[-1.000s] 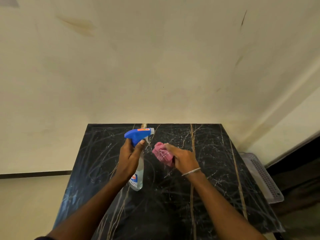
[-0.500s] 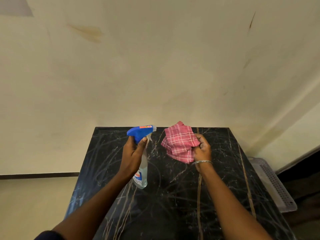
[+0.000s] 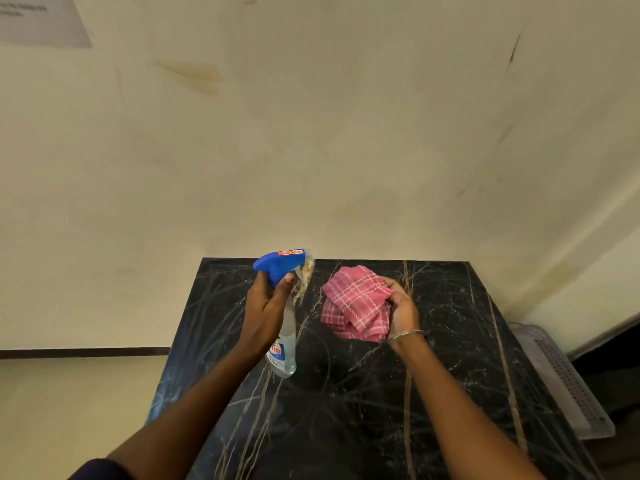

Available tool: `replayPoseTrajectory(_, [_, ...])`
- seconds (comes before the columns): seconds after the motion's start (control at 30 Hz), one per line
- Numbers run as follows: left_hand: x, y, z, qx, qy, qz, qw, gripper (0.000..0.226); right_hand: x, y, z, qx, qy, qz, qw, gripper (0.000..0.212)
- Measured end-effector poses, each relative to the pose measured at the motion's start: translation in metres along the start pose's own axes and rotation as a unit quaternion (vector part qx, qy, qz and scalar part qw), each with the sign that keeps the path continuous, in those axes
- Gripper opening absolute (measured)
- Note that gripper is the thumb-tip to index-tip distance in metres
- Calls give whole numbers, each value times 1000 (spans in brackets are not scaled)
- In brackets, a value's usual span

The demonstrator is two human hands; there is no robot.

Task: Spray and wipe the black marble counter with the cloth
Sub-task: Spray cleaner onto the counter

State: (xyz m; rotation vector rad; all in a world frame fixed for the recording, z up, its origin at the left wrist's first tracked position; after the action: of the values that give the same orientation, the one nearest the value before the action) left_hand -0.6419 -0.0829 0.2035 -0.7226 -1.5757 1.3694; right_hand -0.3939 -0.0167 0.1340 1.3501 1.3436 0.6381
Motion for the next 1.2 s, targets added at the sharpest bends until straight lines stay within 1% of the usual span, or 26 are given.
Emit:
replayPoseTrajectory(0.07, [1,-1,1,-1,4,-1,1000,8,-2,-15,2,129,5,-105,986,40])
replayPoseTrajectory(0.13, [2,-1,0,7,14,-2,1000,15,-8,-20,-3,152,20,-154,976,48])
replayPoseTrajectory(0.2, [1,0,-3,26,32,-1,999,20,-13,-16,-10,120,31,-141,982,38])
replayPoseTrajectory(0.23, [0,0,-4,38,43,-1,998,17,-13,-14,-12,104,24,-121,987,42])
replayPoseTrajectory(0.3, [-4,3,-4,53,59,0,997,13,-10,-16,-10,90,10,-101,991,62])
replayPoseTrajectory(0.37, [-8,6,-3,59,64,-3,996,27,-11,-22,-10,98,-1,-121,988,67])
replayPoseTrajectory(0.4, [-9,7,-1,67,62,-3,996,34,-12,-26,-9,105,-7,-139,985,65])
replayPoseTrajectory(0.43, [-11,8,0,74,56,0,996,36,-12,-31,-8,112,-15,-156,981,60])
replayPoseTrajectory(0.53, [-14,10,1,106,54,18,993,27,-16,-41,-5,141,-24,-188,972,41])
replayPoseTrajectory(0.6, [-18,15,1,118,62,35,990,27,-21,-44,-3,158,-22,-197,967,25])
replayPoseTrajectory(0.67, [-19,23,5,131,53,61,988,27,-25,-47,-2,171,-17,-200,964,19])
replayPoseTrajectory(0.73, [-18,34,12,142,47,90,985,27,-27,-55,0,172,-6,-205,963,21])
replayPoseTrajectory(0.77, [-18,39,14,143,48,103,983,27,-28,-60,1,167,-2,-209,964,26])
replayPoseTrajectory(0.87, [-20,49,21,144,42,139,979,25,-33,-72,3,142,-12,-204,968,52])
replayPoseTrajectory(0.93, [-24,52,24,155,28,147,976,23,-35,-78,5,132,-29,-193,972,61])
replayPoseTrajectory(1.03, [-30,52,25,190,12,139,972,20,-32,-85,9,112,-39,-180,977,62])
replayPoseTrajectory(1.2, [-34,53,23,217,25,115,969,16,-34,-95,14,76,-38,-189,978,58])
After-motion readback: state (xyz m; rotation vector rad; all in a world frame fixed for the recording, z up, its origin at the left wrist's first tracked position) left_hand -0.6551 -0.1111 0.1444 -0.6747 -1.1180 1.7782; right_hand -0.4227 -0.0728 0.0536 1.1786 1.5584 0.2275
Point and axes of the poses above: each hand's wrist, its own x-axis towards the middle knuckle, its own z-axis out of the back of the hand, y = z × x, the point moved 6 cm from there along x, towards the middle knuckle, and after that the axes turned 9 degrees about -y, right-handed, at the moved point
